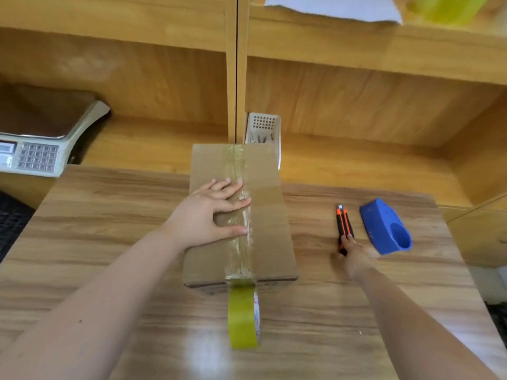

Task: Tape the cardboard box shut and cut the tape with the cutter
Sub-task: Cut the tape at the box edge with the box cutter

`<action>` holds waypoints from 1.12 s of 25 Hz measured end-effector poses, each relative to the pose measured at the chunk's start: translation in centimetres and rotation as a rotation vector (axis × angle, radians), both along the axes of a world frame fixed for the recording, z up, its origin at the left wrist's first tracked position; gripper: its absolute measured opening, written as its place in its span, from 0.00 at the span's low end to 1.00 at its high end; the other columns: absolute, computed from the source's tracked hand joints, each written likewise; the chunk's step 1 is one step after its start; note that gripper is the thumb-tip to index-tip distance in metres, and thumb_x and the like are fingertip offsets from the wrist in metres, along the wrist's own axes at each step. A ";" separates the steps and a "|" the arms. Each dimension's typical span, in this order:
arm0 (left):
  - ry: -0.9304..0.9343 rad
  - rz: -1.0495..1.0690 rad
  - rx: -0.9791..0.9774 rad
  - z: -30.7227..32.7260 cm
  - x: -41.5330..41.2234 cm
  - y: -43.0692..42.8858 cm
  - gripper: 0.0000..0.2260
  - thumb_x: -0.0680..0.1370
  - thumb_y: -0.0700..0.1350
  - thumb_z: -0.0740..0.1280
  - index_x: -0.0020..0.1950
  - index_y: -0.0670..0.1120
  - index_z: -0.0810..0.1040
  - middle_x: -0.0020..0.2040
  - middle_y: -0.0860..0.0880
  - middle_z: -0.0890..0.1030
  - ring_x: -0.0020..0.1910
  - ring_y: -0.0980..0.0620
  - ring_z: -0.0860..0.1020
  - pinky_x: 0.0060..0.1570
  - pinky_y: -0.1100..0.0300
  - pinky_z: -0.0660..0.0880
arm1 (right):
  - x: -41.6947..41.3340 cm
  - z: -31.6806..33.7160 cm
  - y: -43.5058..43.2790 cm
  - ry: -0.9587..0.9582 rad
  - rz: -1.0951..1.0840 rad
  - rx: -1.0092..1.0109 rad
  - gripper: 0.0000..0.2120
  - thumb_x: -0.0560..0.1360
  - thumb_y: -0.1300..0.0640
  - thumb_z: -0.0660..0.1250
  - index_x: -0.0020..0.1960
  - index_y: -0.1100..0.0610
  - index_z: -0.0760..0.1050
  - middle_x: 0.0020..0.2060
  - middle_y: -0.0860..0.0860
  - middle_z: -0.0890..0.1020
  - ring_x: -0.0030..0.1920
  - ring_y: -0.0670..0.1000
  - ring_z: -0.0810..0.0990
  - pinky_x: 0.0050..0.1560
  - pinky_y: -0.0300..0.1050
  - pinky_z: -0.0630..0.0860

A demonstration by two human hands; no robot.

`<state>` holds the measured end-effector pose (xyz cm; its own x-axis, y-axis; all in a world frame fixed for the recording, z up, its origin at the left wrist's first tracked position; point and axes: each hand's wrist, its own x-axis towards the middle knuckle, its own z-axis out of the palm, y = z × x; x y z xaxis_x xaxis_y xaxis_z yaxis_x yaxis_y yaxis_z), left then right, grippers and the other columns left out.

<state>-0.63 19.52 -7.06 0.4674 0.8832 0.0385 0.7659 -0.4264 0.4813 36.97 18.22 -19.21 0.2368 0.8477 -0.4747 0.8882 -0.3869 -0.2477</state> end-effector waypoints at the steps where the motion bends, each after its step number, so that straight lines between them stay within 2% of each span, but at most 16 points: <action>1: -0.033 0.003 -0.021 0.1 -0.2 0.0 0.30 0.68 0.71 0.63 0.68 0.62 0.72 0.76 0.55 0.63 0.77 0.57 0.55 0.77 0.53 0.50 | -0.2 -0.5 -0.7 0.042 -0.027 0.002 0.29 0.76 0.54 0.62 0.75 0.54 0.57 0.77 0.50 0.55 0.74 0.55 0.59 0.71 0.48 0.59; 3: -0.074 0.006 -0.052 0.4 -0.3 0.1 0.29 0.67 0.68 0.67 0.66 0.61 0.74 0.76 0.55 0.64 0.77 0.58 0.55 0.78 0.54 0.49 | -0.4 -0.9 -2.3 0.118 -0.081 0.092 0.27 0.75 0.54 0.63 0.73 0.56 0.62 0.75 0.50 0.60 0.71 0.54 0.65 0.69 0.48 0.64; 5: -0.069 0.007 -0.055 0.5 -0.2 0.1 0.28 0.67 0.67 0.68 0.66 0.60 0.75 0.76 0.55 0.64 0.77 0.58 0.55 0.78 0.53 0.49 | -0.9 -0.7 -3.4 0.107 -0.092 0.216 0.22 0.74 0.57 0.65 0.67 0.60 0.70 0.69 0.56 0.68 0.62 0.58 0.73 0.62 0.50 0.70; 7: -0.061 0.013 -0.045 0.5 -0.2 0.1 0.29 0.67 0.68 0.67 0.66 0.60 0.75 0.76 0.54 0.64 0.77 0.57 0.56 0.78 0.52 0.50 | -1.0 -0.6 -3.6 0.086 -0.186 0.262 0.20 0.73 0.58 0.67 0.63 0.61 0.70 0.63 0.60 0.69 0.55 0.62 0.75 0.57 0.54 0.72; 10: -0.039 0.028 -0.022 0.4 -0.1 -0.3 0.30 0.67 0.69 0.65 0.66 0.60 0.74 0.76 0.54 0.65 0.77 0.56 0.57 0.78 0.51 0.51 | -0.8 -0.9 -2.6 0.083 -0.420 0.128 0.24 0.69 0.55 0.74 0.59 0.62 0.68 0.56 0.62 0.75 0.52 0.64 0.77 0.53 0.55 0.75; 13: -0.020 0.048 -0.010 0.9 0.2 -0.7 0.30 0.68 0.68 0.66 0.67 0.59 0.74 0.76 0.52 0.66 0.77 0.54 0.59 0.77 0.50 0.53 | -0.7 -1.6 -2.2 0.148 -0.540 -0.057 0.24 0.66 0.54 0.76 0.53 0.67 0.71 0.42 0.60 0.79 0.43 0.60 0.78 0.42 0.50 0.74; 15: 0.014 0.076 0.007 1.4 0.3 -1.2 0.28 0.69 0.68 0.66 0.67 0.59 0.75 0.75 0.53 0.69 0.76 0.51 0.62 0.76 0.47 0.59 | -0.8 -1.8 -2.2 0.334 -0.662 -0.083 0.18 0.69 0.58 0.73 0.51 0.69 0.72 0.38 0.59 0.77 0.40 0.60 0.77 0.40 0.53 0.76; 16: 0.010 0.086 0.018 1.7 0.3 -1.8 0.26 0.70 0.67 0.65 0.66 0.60 0.75 0.73 0.54 0.70 0.76 0.50 0.64 0.74 0.45 0.61 | -1.1 -1.5 -2.5 0.517 -0.774 -0.073 0.14 0.72 0.61 0.70 0.52 0.69 0.72 0.39 0.60 0.77 0.39 0.60 0.77 0.39 0.55 0.78; 17: -0.035 0.095 0.013 2.1 0.4 -2.5 0.23 0.72 0.65 0.65 0.65 0.61 0.75 0.72 0.56 0.72 0.75 0.49 0.65 0.74 0.45 0.63 | -1.6 -0.5 -3.2 0.723 -0.888 -0.090 0.10 0.75 0.64 0.67 0.53 0.67 0.72 0.41 0.61 0.76 0.39 0.58 0.78 0.37 0.55 0.80; 19: -0.229 0.130 -0.044 3.1 0.7 -4.7 0.17 0.74 0.57 0.67 0.63 0.60 0.77 0.68 0.57 0.76 0.72 0.52 0.69 0.73 0.49 0.64 | -2.3 2.3 -4.8 1.054 -0.978 -0.087 0.05 0.77 0.66 0.61 0.53 0.65 0.70 0.41 0.60 0.76 0.39 0.56 0.77 0.34 0.53 0.80; 21: -0.418 0.203 -0.110 4.1 0.6 -6.9 0.15 0.75 0.47 0.70 0.60 0.59 0.79 0.64 0.58 0.79 0.67 0.59 0.73 0.71 0.55 0.66 | -2.9 5.5 -6.7 1.294 -0.909 -0.101 0.09 0.77 0.67 0.60 0.57 0.65 0.68 0.42 0.59 0.76 0.39 0.54 0.76 0.34 0.48 0.80; 22: -0.455 0.234 -0.121 4.4 0.3 -7.8 0.15 0.74 0.44 0.71 0.59 0.58 0.80 0.62 0.57 0.80 0.65 0.60 0.74 0.69 0.59 0.67 | -3.2 6.9 -7.6 1.424 -0.843 -0.124 0.14 0.74 0.68 0.62 0.60 0.64 0.67 0.43 0.59 0.77 0.39 0.54 0.76 0.35 0.47 0.80; 24: -0.412 0.236 -0.129 4.5 0.0 -9.5 0.15 0.74 0.41 0.70 0.58 0.55 0.80 0.60 0.54 0.81 0.62 0.60 0.75 0.66 0.63 0.68 | -3.7 9.9 -9.3 1.597 -0.661 -0.142 0.24 0.68 0.68 0.66 0.63 0.65 0.66 0.46 0.60 0.79 0.40 0.55 0.78 0.37 0.46 0.81; 26: -0.406 0.243 -0.159 4.1 0.0 -10.9 0.15 0.74 0.38 0.70 0.57 0.53 0.81 0.57 0.52 0.82 0.57 0.57 0.78 0.63 0.63 0.72 | -4.2 12.5 -10.4 1.586 -0.479 -0.082 0.25 0.68 0.68 0.66 0.64 0.67 0.66 0.47 0.60 0.79 0.41 0.55 0.78 0.38 0.45 0.80; 28: -0.505 0.303 -0.204 4.0 0.3 -12.5 0.13 0.74 0.36 0.69 0.54 0.51 0.82 0.51 0.52 0.84 0.51 0.57 0.80 0.56 0.63 0.76 | -4.7 14.7 -11.3 1.507 -0.313 -0.026 0.24 0.69 0.66 0.69 0.63 0.65 0.67 0.46 0.59 0.80 0.39 0.54 0.77 0.36 0.43 0.78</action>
<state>-0.32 6.97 -3.02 0.1625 0.9867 0.0060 0.4949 -0.0868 0.8646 32.23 6.90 -4.55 -0.2995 0.8450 -0.4430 -0.2874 -0.5227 -0.8026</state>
